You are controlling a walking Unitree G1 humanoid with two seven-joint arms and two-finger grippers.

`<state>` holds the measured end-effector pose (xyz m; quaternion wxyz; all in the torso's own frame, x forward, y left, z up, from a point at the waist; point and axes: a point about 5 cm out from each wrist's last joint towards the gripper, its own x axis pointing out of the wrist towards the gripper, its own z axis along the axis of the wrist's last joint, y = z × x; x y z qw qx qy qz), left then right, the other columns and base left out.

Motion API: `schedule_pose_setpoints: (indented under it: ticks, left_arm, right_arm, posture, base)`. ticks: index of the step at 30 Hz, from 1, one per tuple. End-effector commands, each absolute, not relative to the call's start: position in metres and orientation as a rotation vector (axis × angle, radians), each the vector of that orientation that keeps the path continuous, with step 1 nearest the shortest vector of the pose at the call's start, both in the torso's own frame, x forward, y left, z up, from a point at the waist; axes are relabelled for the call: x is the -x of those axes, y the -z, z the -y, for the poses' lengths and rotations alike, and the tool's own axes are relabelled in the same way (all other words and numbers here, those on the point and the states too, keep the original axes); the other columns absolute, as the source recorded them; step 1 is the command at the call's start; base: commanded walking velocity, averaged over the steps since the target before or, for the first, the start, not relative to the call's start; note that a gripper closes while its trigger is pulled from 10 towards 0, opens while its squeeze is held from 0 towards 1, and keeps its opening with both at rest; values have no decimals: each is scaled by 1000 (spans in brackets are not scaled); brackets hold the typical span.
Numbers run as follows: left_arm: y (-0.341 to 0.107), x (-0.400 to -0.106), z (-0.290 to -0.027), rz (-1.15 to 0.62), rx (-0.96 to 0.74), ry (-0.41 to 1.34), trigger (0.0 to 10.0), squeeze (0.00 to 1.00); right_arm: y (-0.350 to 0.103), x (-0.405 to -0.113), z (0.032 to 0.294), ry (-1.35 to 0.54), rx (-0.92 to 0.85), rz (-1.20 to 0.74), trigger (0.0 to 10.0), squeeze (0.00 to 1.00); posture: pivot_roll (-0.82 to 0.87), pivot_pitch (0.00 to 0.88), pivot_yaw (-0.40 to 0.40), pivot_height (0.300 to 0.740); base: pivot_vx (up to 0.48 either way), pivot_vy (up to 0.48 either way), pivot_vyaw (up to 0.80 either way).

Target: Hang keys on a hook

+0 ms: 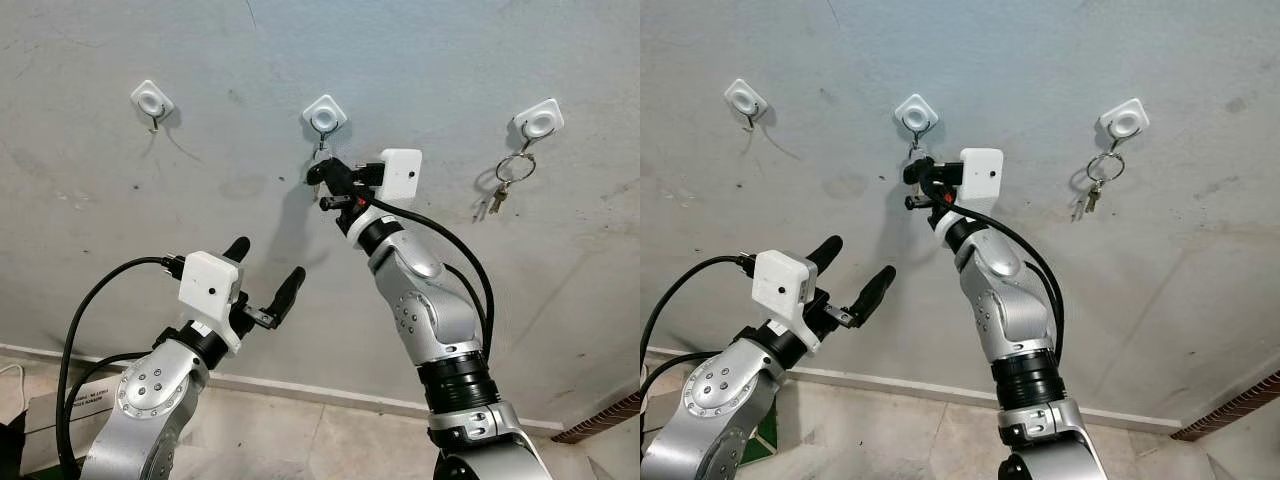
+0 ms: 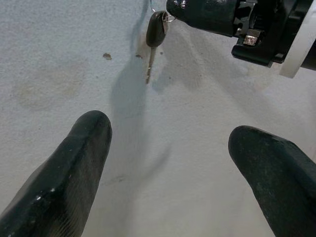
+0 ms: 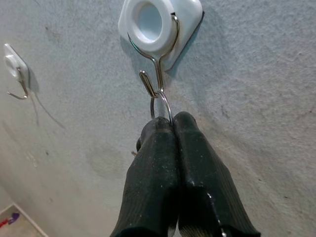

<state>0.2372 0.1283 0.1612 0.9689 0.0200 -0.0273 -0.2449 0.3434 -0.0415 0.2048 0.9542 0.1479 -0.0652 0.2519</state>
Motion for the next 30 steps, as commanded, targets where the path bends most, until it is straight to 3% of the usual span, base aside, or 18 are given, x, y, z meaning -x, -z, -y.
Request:
schedule_pose_setpoints:
  ticks: [1,11,12,24,30]
  left_arm:
    - [-167,-237,-125,81,-55,506,10000,0]
    - [-168,-241,-122,93,-61,510,10000,0]
    - [-168,-241,-123,93,-61,510,10000,0]
    - [-166,-241,-123,84,-71,503,10000,0]
    - [-158,-242,-132,51,-95,423,10000,0]
  right_arm:
    - [-194,-337,29,-525,-330,85,10000,0]
    - [-187,-332,27,-533,-323,69,10000,0]
    - [-187,-331,27,-539,-324,69,10000,1000]
    - [-187,-328,21,-561,-341,76,10000,1000]
    - [-192,-326,32,-529,-241,133,10000,1000]
  posture:
    - [179,58,37,740]
    - [174,55,38,740]
    - [174,55,38,740]
    - [182,43,33,740]
    - [171,43,30,740]
  base:
    - [0,0,0]
    - [0,0,0]
    - [0,0,0]
    - [0,0,0]
    - [0,0,0]
